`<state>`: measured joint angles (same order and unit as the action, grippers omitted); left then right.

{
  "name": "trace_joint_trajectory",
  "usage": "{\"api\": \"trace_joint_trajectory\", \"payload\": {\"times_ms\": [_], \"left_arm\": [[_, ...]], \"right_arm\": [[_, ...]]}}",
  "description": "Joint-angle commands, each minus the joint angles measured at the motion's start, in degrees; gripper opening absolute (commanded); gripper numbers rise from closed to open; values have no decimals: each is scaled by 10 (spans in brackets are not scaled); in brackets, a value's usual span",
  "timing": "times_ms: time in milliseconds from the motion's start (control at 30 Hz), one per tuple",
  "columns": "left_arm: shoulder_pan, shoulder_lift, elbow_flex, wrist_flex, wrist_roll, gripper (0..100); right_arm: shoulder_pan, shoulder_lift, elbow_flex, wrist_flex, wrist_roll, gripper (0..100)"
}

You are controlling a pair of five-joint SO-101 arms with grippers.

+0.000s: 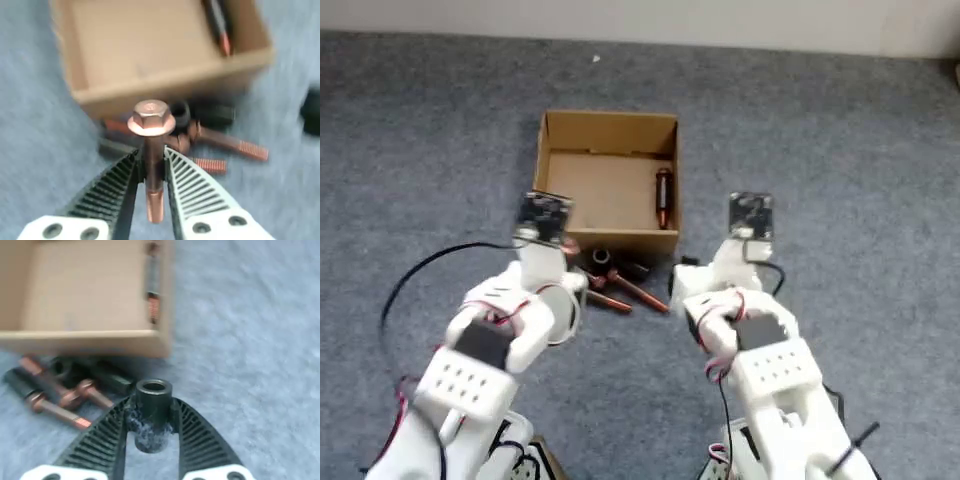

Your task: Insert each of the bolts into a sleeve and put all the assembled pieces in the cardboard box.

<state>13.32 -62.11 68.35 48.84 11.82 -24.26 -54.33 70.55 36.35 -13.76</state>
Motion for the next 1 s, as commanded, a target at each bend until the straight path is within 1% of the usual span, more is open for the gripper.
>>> {"api": "trace_joint_trajectory", "payload": {"times_ms": [0, 133, 200, 333, 400, 500, 700, 967], "left_arm": [[-37, -138, -5, -7, -4, 5], [-38, -210, -21, -7, -4, 5], [-38, -232, -36, -8, 11, 5], [-38, -240, -79, -10, 45, 5], [-33, -240, -95, -10, 50, 5], [-8, -240, -114, -10, 53, 5], [65, -246, -120, -10, 53, 5], [109, -246, -119, -7, 51, 5]], "right_arm": [[-48, -113, 24, 1, 51, 5], [-80, -196, 51, 0, 92, 5], [-95, -222, 57, 0, 108, 5], [-132, -258, 55, 0, 162, 5], [-153, -270, 53, 0, 174, 5], [-189, -286, 53, -1, 178, 5], [-247, -321, 53, -1, 178, 5], [-253, -374, 57, -1, 178, 5]]}}
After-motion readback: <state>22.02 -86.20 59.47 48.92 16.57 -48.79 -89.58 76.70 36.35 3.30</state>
